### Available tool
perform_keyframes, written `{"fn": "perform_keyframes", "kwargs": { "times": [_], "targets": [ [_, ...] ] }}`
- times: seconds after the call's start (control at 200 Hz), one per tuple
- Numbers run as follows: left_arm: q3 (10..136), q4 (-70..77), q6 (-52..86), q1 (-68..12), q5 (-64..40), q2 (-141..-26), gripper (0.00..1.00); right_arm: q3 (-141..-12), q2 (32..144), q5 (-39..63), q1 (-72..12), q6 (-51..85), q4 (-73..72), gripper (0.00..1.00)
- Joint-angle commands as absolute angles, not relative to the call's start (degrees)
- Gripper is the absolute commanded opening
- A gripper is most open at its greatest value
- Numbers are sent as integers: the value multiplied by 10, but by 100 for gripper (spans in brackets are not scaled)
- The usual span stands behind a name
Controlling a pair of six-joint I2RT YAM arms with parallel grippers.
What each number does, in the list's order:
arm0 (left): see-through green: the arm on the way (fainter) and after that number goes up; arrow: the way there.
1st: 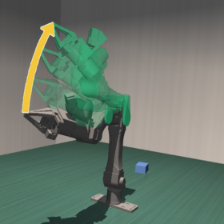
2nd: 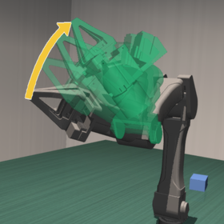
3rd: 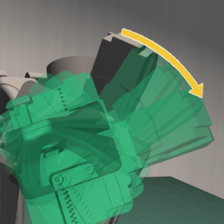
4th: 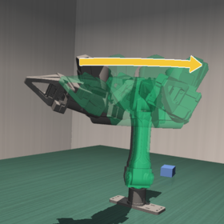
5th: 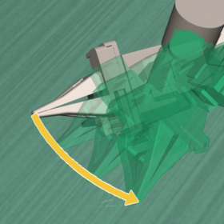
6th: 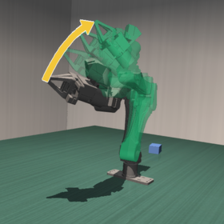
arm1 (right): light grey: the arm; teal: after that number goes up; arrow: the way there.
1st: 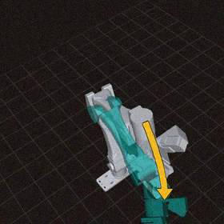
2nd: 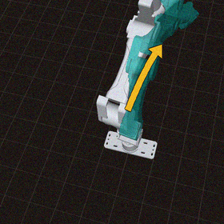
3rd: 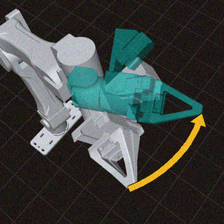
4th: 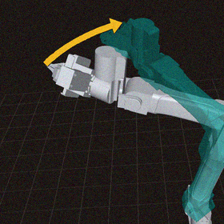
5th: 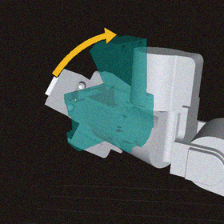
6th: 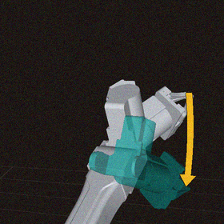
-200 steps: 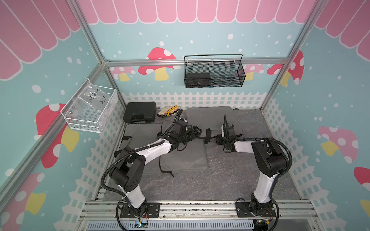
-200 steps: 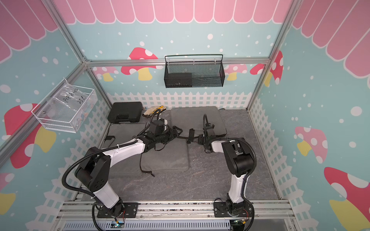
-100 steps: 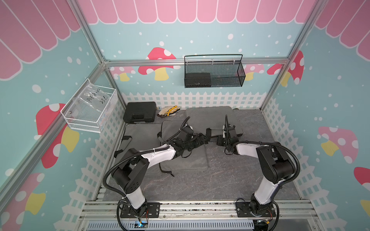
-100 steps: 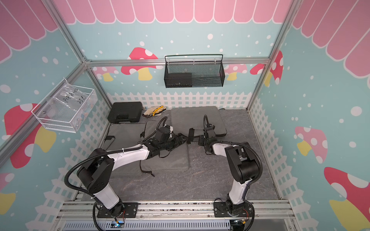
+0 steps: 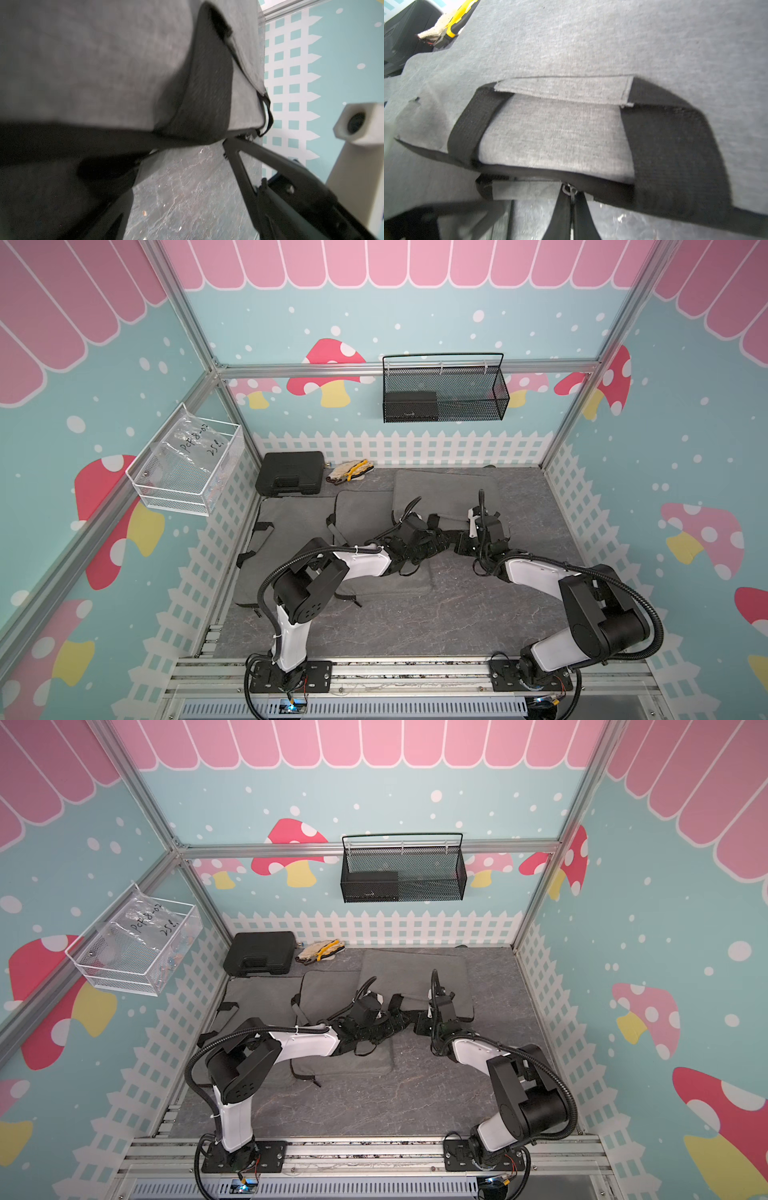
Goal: Put the mouse into the laptop bag
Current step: Zip the zipper on the zippered laptop bag.
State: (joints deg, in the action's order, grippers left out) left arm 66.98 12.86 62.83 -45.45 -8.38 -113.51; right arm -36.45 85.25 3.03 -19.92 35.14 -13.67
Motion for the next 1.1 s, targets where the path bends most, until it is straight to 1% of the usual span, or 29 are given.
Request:
{"fn": "perform_keyframes", "kwargs": {
  "times": [0.0,0.13,0.16,0.18,0.22,0.29,0.36,0.41,0.44,0.53,0.615,0.67,0.815,0.951,1.096],
  "targets": [
    [723,120,625,-450,-55,-1164,97,-338,805,37,-210,369,-151,0],
    [792,79,610,-446,-48,-1210,97,-305,759,36,-214,374,-146,0],
    [808,72,608,-444,-49,-1220,95,-300,750,34,-215,375,-142,0],
    [818,69,605,-444,-50,-1226,92,-296,743,33,-215,376,-140,0],
    [836,63,598,-442,-50,-1238,83,-290,731,32,-215,376,-136,0],
    [864,44,593,-438,-52,-1253,56,-279,714,27,-215,376,-130,0],
    [882,36,589,-433,-59,-1262,38,-272,705,23,-215,376,-124,0],
    [886,32,588,-430,-55,-1263,21,-267,702,17,-215,377,-121,0],
    [888,30,588,-429,-54,-1262,16,-263,701,12,-215,378,-119,0],
    [902,13,580,-420,-49,-1260,7,-255,704,-16,-214,391,-101,0],
    [920,-9,567,-406,-47,-1260,2,-248,706,-39,-206,408,-79,0],
    [935,-19,559,-396,-52,-1265,0,-237,702,-41,-195,416,-72,0],
    [1004,-50,542,-370,-78,-1300,0,-208,658,-57,-175,430,-43,0],
    [1074,-85,530,-355,-87,-1340,0,-180,613,-44,-155,434,-30,0],
    [1133,-115,518,-343,-86,-1369,0,-173,592,-35,-149,438,-17,0]
  ]
}}
